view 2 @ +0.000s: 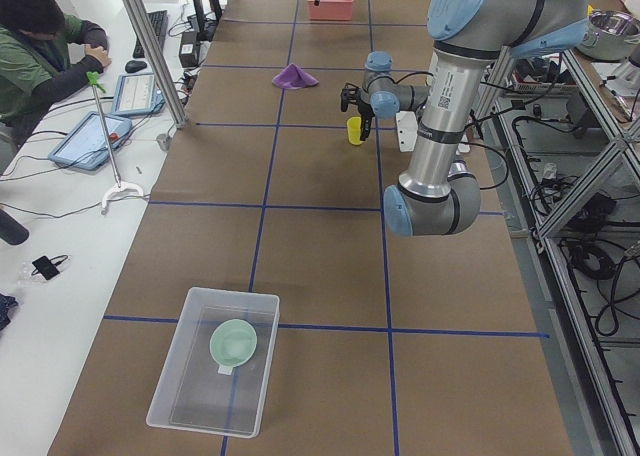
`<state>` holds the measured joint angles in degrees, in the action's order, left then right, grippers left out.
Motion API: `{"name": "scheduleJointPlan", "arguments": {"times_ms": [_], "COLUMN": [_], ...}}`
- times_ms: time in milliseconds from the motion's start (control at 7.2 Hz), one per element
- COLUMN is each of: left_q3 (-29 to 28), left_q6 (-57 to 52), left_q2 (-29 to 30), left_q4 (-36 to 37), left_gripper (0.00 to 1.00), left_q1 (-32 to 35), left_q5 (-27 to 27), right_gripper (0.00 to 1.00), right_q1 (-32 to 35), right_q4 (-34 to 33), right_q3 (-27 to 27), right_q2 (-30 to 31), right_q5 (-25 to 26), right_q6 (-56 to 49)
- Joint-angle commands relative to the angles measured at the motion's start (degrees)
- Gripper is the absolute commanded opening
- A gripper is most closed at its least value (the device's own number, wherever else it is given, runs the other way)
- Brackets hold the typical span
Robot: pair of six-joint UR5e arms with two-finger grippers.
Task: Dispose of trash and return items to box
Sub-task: 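Grasp the yellow cup with the left gripper and lift it away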
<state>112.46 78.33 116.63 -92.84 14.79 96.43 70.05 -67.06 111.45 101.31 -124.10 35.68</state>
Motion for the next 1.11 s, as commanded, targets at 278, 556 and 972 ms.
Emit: {"name": "scheduleJointPlan", "arguments": {"times_ms": [278, 556, 972], "left_q3": [4.8, 9.3, 10.3], "left_q6": [2.6, 2.4, -11.0], "left_q2": [1.2, -0.2, -5.9], "left_q4": [0.0, 1.3, 4.5], "left_gripper": [0.00, 0.00, 0.00], "left_q1": [1.1, 6.7, 24.4], "left_q5": [0.1, 1.1, 12.8], "right_gripper": [1.00, 1.00, 1.00], "right_q1": [0.0, -0.1, -3.7], "right_q4": [0.0, 0.1, 0.0], "right_q3": [0.1, 0.3, 0.4], "right_q2": [0.0, -0.1, -5.3], "right_q5": [-0.1, -0.2, -0.1], "right_q6": [0.0, 0.5, 9.4]}}
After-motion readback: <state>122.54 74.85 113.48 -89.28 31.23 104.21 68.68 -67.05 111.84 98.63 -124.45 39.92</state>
